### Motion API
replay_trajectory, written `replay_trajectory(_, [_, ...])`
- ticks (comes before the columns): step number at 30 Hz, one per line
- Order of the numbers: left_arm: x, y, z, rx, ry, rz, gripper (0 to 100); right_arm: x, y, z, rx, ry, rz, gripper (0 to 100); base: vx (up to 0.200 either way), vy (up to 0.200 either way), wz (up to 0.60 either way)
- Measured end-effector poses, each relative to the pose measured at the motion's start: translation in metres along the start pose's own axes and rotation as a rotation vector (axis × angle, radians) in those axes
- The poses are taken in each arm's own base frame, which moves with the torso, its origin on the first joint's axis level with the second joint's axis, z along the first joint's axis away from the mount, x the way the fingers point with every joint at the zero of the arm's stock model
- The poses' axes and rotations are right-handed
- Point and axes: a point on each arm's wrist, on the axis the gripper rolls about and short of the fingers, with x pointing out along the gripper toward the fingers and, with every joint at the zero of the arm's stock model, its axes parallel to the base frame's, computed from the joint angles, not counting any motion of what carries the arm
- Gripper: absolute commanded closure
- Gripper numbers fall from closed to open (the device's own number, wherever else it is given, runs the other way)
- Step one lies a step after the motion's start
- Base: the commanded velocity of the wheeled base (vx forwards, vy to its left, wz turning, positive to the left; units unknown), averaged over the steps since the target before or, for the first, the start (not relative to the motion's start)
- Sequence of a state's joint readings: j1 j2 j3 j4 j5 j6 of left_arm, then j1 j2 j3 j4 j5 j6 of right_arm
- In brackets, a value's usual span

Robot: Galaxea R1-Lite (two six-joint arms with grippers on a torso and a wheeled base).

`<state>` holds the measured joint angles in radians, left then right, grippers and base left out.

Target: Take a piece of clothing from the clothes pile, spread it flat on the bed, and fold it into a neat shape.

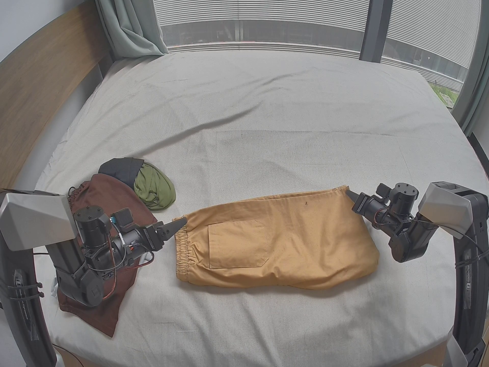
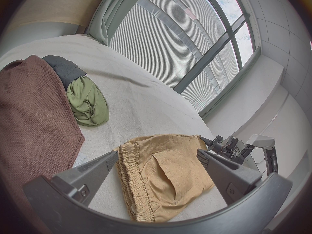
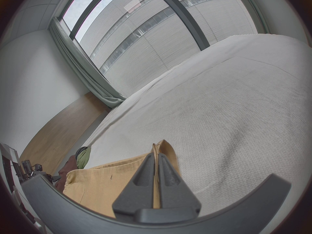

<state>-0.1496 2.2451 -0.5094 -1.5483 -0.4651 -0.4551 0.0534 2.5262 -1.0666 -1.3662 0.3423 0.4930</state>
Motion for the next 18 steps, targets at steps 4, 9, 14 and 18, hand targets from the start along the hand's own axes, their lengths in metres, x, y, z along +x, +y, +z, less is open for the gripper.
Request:
replay_trajectory(4, [0.0,0.001,-0.001,-0.001,0.004,0.003,0,0.001,-0.001,-0.002,0.0,-0.003,0.001,0,0.0,0.0,0.0])
replay_trajectory(9, [0.001,0.003,-0.004,0.004,0.011,0.007,0,0.001,0.001,-0.004,-0.006,-0.014,0.014,0,0.0,0.0,0.0])
replay_trajectory(14, [0.002,0.005,-0.007,0.004,0.021,0.012,0,-0.008,0.007,-0.006,-0.009,-0.01,0.018,0,0.0,0.0,0.0])
replay_trajectory(18, [0.002,0.007,-0.01,0.001,0.029,0.015,0,-0.021,0.016,-0.006,-0.012,0.001,0.021,0,0.0,0.0,0.0])
